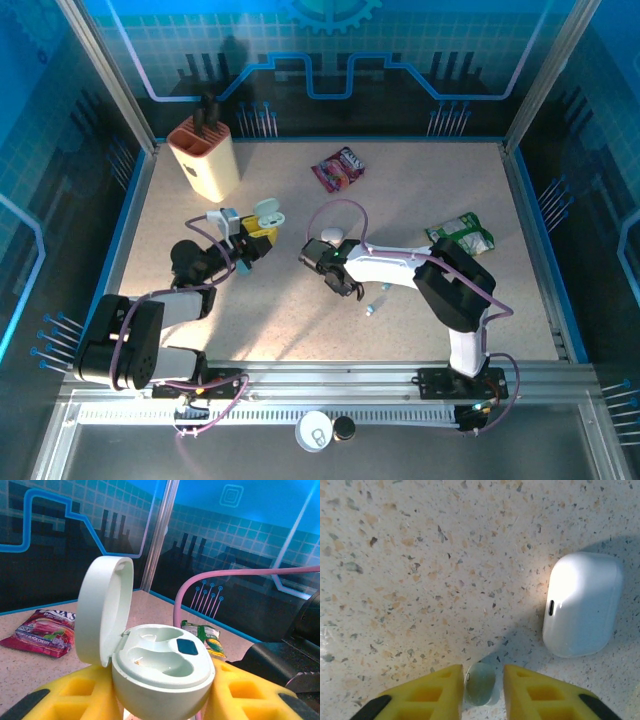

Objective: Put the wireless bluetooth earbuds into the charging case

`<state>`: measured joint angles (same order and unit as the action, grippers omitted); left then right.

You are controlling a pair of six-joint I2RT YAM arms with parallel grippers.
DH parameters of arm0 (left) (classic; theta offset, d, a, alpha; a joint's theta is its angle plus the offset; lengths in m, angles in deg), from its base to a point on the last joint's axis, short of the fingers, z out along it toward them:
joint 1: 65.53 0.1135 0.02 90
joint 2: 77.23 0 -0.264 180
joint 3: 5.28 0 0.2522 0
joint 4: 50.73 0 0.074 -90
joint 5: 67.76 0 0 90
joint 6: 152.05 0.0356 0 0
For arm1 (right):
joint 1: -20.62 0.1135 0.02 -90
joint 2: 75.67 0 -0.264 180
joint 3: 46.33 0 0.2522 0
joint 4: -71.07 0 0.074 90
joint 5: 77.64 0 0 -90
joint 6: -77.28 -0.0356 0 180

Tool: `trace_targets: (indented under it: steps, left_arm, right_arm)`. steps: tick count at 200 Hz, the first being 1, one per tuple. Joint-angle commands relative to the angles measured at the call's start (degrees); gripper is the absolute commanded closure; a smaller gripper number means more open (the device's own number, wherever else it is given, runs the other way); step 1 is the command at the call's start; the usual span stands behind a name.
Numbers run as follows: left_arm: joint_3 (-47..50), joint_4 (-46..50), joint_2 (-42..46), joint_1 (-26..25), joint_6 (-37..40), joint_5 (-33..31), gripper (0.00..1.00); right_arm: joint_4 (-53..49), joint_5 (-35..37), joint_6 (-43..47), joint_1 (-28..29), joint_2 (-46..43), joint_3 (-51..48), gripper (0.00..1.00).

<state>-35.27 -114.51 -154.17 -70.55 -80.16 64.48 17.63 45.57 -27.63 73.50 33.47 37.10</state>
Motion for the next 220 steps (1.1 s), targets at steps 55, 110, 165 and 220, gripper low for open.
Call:
trace_targets:
  steps: [55,110,165,220]
  left_arm:
    - [0.5,-2.7,-0.6,0.7,-0.5,0.7,0.63]
    - [0.6,-2.7,-0.6,0.8,-0.6,0.8,0.63]
    - [0.5,-2.8,-0.8,0.8,-0.6,1.2,0.62]
    - [0.4,-2.7,-1.0,0.8,-0.7,1.4,0.62]
  right_arm:
    - [-2.4,-1.5,-0.5,1.0,1.6,1.2,0.63]
    - [-3.4,-1.7,-0.6,0.4,2.8,1.5,0.72]
    - [-3.7,-2.4,-0.4,-0.2,3.0,1.4,0.73]
    - [-1.7,-6.8,-0.7,-1.5,1.1,0.1,0.80]
